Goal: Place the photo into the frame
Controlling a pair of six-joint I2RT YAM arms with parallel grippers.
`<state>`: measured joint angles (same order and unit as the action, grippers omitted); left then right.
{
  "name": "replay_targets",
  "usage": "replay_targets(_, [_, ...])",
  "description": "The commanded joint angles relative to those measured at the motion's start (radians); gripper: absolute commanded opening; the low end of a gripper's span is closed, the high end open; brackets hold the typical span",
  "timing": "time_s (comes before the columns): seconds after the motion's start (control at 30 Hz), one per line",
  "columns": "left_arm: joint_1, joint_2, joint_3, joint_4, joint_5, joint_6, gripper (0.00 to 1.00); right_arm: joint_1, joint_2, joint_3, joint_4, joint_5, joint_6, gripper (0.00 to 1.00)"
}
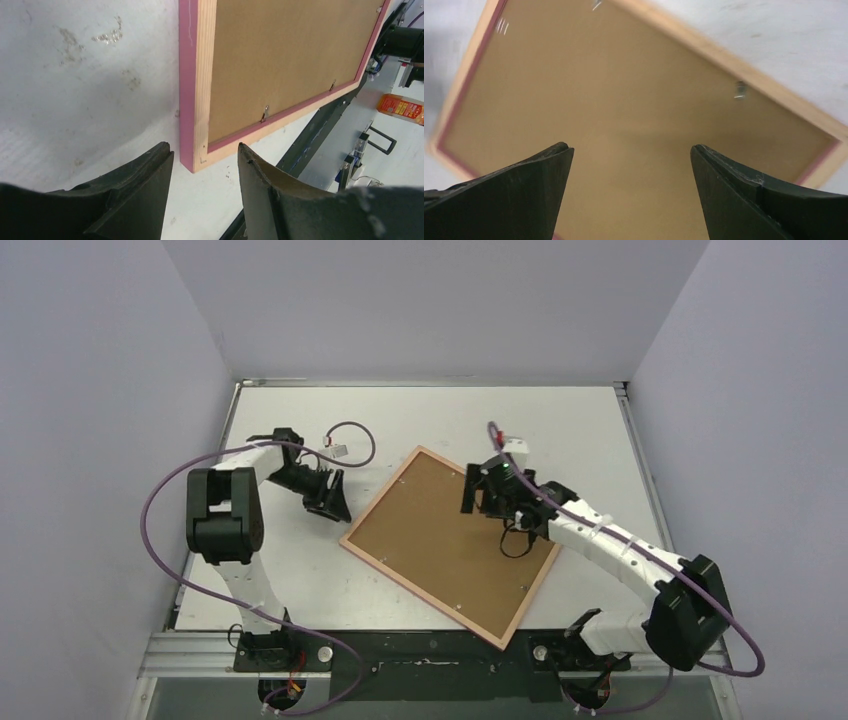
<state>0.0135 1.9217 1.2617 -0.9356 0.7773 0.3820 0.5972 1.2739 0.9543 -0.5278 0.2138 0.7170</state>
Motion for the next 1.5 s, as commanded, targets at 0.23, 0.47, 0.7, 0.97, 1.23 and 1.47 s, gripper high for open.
replay_targets(0.23, [0.129, -0.069, 0.128, -0.149, -0.07, 0.052, 0.48, 0.462, 0.186, 0.087, 0.007, -0.115, -0.307, 0.95])
replay_targets(0.47, [0.175, -0.111, 0.132, -0.159, -0.084, 0.02, 0.48, 0.623, 0.314, 0.066, 0.056, -0.109, -0.3, 0.88])
replay_targets(0.7, [0.181, -0.14, 0.139, -0.18, -0.077, 0.016, 0.48, 0.667, 0.396, 0.084, 0.094, -0.101, -0.294, 0.73])
replay_targets(0.97, [0.183, -0.146, 0.136, -0.177, -0.069, 0.006, 0.48, 0.693, 0.437, 0.088, 0.099, -0.04, -0.285, 0.48])
replay_targets(1.23, [0.189, -0.146, 0.132, -0.171, -0.067, 0.004, 0.48, 0.731, 0.466, 0.131, 0.06, 0.056, -0.272, 0.14])
replay_targets(1.47, [0.19, -0.188, 0.167, -0.212, -0.035, 0.075, 0.52, 0.676, 0.481, 0.4, -0.024, 0.018, -0.324, 0.05])
